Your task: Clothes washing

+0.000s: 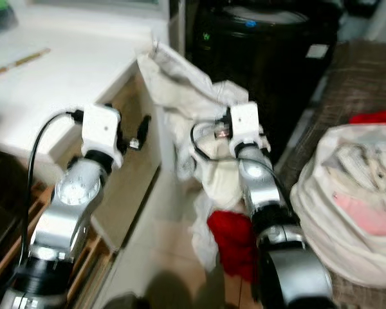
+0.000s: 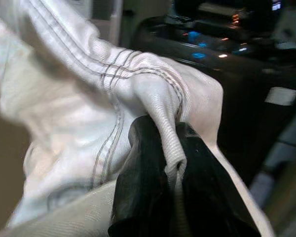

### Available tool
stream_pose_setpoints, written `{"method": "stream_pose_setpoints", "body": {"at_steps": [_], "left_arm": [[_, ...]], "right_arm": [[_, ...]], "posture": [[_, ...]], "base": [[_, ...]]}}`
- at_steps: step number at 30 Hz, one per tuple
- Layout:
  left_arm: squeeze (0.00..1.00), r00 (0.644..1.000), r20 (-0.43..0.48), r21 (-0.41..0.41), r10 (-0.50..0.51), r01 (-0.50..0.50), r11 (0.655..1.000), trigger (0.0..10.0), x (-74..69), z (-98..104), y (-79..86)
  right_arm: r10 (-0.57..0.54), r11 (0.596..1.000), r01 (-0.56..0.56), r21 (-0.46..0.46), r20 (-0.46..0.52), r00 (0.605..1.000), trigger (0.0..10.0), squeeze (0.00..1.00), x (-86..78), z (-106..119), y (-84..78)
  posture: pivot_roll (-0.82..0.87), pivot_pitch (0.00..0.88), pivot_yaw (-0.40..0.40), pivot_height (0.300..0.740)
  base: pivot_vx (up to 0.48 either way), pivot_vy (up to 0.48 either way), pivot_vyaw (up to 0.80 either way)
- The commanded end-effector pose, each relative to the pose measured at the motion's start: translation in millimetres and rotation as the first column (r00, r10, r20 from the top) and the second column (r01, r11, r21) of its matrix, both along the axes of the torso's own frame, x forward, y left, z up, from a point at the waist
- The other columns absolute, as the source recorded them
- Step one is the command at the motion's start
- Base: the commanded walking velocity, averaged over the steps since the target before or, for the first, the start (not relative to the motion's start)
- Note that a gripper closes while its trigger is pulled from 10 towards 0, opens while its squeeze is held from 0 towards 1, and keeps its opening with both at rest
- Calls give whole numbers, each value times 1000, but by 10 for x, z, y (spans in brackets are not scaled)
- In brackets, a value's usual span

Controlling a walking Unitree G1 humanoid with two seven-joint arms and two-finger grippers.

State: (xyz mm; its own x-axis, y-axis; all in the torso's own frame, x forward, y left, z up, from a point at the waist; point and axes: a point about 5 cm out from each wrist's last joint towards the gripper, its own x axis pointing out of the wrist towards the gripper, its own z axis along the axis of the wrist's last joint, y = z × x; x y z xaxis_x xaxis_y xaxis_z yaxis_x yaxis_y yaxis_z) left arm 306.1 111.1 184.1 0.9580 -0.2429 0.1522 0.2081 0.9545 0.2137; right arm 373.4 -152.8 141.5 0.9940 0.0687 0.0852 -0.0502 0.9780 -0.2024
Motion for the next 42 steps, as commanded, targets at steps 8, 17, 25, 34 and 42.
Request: {"method": "stream_pose_setpoints", "body": {"at_steps": [8,17,25,34,42], "left_arm": [[0,999,24,16,-21,21,1000,10000,17,45,14],[0,999,32,43,-39,38,998,10000,16,58,18],[0,998,23,51,-59,57,997,10000,15,58,39],[0,1000,-4,62,0,0,998,10000,83,27,89],[0,999,25,88,-32,30,996,10000,55,55,50]], "right_arm": [[-11,1000,12,-8,92,996,10000,0,29,184,-5],[-26,999,24,28,88,996,10000,0,58,220,1],[-61,997,57,52,91,994,10000,0,38,194,-56],[-61,998,59,16,109,992,10000,0,44,224,-51],[-44,999,44,4,104,994,10000,0,44,209,-21]], "posture": [[27,35,5,740],[31,58,14,740],[31,66,25,740],[25,60,20,740],[28,63,17,740]], "base": [[302,373,0],[322,355,-161],[380,292,-727],[84,66,-154],[0,0,0]]}}
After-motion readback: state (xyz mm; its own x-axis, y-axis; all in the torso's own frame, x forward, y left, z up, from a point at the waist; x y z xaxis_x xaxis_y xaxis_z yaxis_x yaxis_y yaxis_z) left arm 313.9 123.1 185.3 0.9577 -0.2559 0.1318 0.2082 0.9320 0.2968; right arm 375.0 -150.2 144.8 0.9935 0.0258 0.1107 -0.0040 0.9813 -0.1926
